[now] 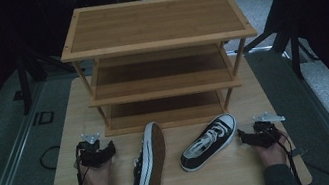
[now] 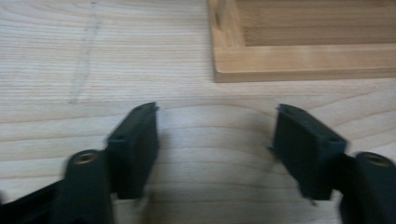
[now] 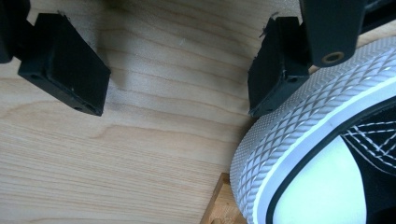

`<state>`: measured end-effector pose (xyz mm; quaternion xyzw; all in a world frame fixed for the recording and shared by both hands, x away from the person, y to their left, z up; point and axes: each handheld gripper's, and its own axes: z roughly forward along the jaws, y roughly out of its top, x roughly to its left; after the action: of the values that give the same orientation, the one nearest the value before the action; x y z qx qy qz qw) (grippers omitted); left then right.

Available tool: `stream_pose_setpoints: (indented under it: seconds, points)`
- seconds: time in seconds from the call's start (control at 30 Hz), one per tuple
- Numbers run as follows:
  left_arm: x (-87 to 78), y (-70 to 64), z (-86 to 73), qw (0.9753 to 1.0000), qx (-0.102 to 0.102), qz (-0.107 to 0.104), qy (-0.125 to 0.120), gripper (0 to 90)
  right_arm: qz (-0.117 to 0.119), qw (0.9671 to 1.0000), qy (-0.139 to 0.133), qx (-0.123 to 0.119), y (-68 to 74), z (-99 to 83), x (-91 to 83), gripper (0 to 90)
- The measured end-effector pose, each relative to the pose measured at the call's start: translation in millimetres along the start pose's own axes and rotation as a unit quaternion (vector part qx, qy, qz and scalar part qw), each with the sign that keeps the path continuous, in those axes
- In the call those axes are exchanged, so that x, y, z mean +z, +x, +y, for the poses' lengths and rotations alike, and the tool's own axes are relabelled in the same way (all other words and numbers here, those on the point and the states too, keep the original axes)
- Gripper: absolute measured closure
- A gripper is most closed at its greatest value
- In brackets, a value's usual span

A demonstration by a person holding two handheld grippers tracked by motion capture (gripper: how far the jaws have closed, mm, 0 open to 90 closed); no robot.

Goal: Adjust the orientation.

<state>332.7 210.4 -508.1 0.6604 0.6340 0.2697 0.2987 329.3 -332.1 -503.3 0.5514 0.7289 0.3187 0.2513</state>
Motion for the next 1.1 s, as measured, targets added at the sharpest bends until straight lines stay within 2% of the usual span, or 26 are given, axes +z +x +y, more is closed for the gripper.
stream_pose_setpoints:
  seconds: [0.17,0.27,0.37,0.4,0.53,0.6,0.77,0.83,0.97,1.1]
  points:
    - [-2.3,2.4,2.9,0.9999,-0.009,-0.001,0.013,43.6,0.001,1.0,0.0,-0.001,-0.1,0.0,0.0,20.4]
    - [-5.6,2.4,3.0,0.9996,-0.005,-0.019,0.018,45.5,0.002,1.0,0.0,-0.002,-0.3,0.0,0.0,20.4]
    - [-11.3,0.2,2.7,0.9995,0.001,-0.031,0.01,46.1,0.003,1.0,0.0,-0.002,-0.4,0.0,0.0,20.4]
    - [-16.0,-1.0,2.2,0.999,0.003,-0.043,0.004,46.1,0.003,1.0,0.0,-0.002,-0.4,0.0,0.0,20.4]
    - [-27.1,-7.1,0.8,0.9974,0.017,-0.07,-0.009,47.4,0.003,1.0,0.0,-0.002,-0.4,0.0,0.0,20.3]
    - [-31.6,-12.6,1.2,0.997,0.03,-0.07,-0.011,47.5,0.003,1.0,0.0,-0.002,-0.5,0.0,0.0,20.3]
    - [-44.3,-27.8,1.8,0.9929,0.048,-0.106,-0.026,48.1,0.004,1.0,0.0,-0.003,-0.5,0.0,0.1,20.3]
    - [-48.2,-32.0,0.1,0.9909,0.047,-0.123,-0.03,48.3,0.004,1.0,0.0,-0.003,-0.5,0.0,0.1,20.3]
    - [-57.8,-33.4,-5.0,0.9861,0.051,-0.154,-0.033,49.3,0.004,1.0,0.0,-0.003,-0.6,0.0,0.1,20.2]
    - [-65.5,-36.4,-9.7,0.9823,0.056,-0.174,-0.039,49.8,0.005,1.0,0.0,-0.004,-0.7,0.1,0.2,20.2]
